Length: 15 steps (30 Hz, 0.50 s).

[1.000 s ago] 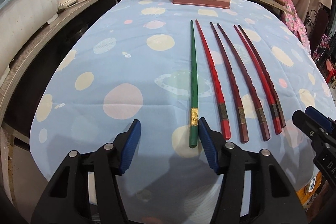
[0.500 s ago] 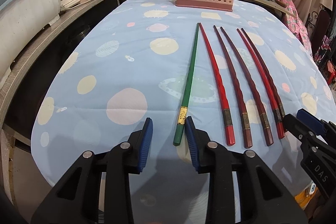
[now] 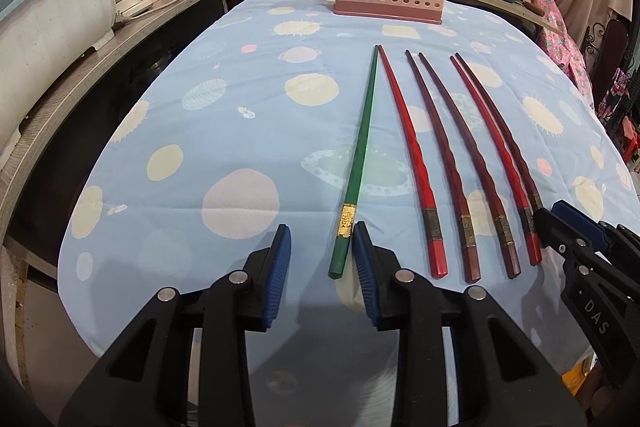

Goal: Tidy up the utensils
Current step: 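Grasp the green chopstick with the left tool while the right tool grasps a dark brown chopstick, then lift both chopsticks and lower them tip-first into the pink basket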

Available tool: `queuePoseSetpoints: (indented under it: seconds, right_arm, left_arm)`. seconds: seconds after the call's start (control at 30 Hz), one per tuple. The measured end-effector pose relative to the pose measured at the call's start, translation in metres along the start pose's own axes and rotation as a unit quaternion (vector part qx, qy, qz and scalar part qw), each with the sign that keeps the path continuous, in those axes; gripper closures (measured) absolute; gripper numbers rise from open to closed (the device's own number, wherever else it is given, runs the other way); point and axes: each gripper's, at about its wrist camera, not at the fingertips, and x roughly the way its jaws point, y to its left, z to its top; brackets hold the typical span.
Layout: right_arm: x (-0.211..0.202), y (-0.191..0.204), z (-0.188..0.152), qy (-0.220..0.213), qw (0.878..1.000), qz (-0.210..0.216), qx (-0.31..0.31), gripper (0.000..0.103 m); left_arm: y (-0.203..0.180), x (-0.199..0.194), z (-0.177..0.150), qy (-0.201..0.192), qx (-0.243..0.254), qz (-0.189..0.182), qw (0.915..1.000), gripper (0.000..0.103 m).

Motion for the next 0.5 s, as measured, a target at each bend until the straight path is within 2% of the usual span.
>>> queuePoseSetpoints:
  seconds: [0.17, 0.3, 0.5]
  right_arm:
    - [-0.001, -0.006, -0.001, 0.0, 1.0, 0.0, 0.009, 0.095]
    - [-0.002, -0.012, -0.001, 0.003, 1.0, 0.005, 0.021, 0.096]
    - [-0.013, -0.017, 0.0, -0.005, 1.0, 0.007, 0.03, 0.096]
  left_arm:
    - [0.004, -0.001, 0.001, 0.005, -0.005, -0.012, 0.9999, 0.075]
    - [0.01, -0.001, 0.003, 0.011, -0.015, -0.025, 0.9995, 0.091]
    - [0.017, -0.002, 0.003, 0.02, -0.034, -0.044, 0.9983, 0.093]
